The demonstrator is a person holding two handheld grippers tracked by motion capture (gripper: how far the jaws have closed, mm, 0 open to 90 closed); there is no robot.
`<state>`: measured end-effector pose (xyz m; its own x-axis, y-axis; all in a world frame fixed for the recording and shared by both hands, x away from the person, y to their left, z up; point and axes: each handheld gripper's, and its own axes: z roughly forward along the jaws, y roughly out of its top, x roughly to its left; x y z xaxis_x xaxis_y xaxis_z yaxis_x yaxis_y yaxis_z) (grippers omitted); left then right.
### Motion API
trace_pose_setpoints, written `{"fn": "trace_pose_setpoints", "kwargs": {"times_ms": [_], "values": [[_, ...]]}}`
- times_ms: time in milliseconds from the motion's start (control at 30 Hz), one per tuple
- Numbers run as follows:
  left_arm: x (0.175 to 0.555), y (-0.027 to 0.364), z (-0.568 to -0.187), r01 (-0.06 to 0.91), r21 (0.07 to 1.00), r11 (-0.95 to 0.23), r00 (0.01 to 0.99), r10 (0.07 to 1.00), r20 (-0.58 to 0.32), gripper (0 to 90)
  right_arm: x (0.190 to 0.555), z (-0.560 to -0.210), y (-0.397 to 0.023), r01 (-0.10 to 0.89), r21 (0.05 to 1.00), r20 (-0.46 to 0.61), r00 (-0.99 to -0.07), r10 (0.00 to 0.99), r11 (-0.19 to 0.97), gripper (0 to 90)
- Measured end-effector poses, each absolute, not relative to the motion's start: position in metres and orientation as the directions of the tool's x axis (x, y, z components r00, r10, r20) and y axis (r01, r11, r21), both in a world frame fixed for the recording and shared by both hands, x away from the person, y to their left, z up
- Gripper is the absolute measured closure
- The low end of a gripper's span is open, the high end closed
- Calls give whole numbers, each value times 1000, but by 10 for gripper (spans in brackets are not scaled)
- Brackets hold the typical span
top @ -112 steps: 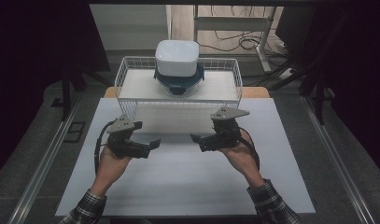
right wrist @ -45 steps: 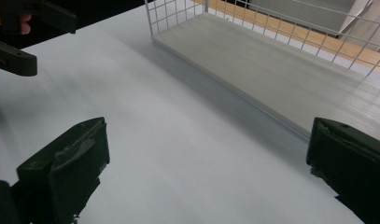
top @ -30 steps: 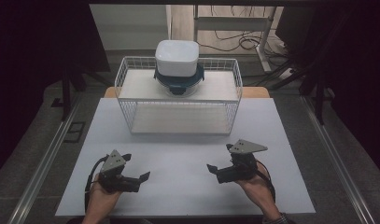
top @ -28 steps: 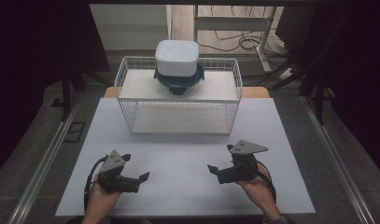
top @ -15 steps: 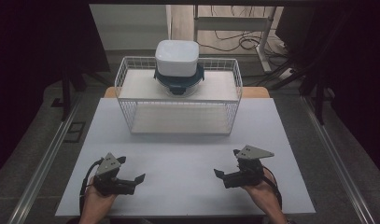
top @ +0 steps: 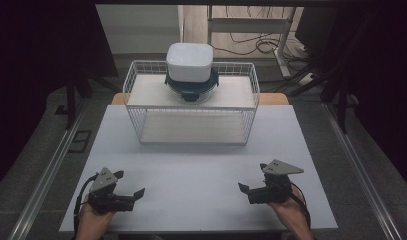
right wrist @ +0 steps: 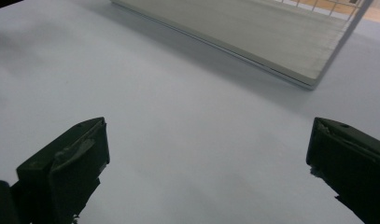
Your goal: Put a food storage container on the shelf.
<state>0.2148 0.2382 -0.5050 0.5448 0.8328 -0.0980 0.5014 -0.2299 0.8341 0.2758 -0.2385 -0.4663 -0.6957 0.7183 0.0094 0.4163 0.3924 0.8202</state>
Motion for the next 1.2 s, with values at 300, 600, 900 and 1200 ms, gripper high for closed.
{"fn": "trace_pose_setpoints", "kwargs": {"times_ms": [300,600,900,1200], "values": [[209,251,-510,517,824,-232,512,855,-81,18,270,-471,-257,435,814,1,-664,748,385,0],[204,264,-515,532,812,-240,473,879,-50,17,263,-479,-281,468,809,8,-615,789,356,0],[200,274,-520,545,803,-242,441,897,-29,16,255,-486,-300,495,800,8,-576,817,341,0],[198,284,-527,565,780,-268,405,914,21,18,251,-494,-313,524,774,-21,-539,842,355,0]]}}
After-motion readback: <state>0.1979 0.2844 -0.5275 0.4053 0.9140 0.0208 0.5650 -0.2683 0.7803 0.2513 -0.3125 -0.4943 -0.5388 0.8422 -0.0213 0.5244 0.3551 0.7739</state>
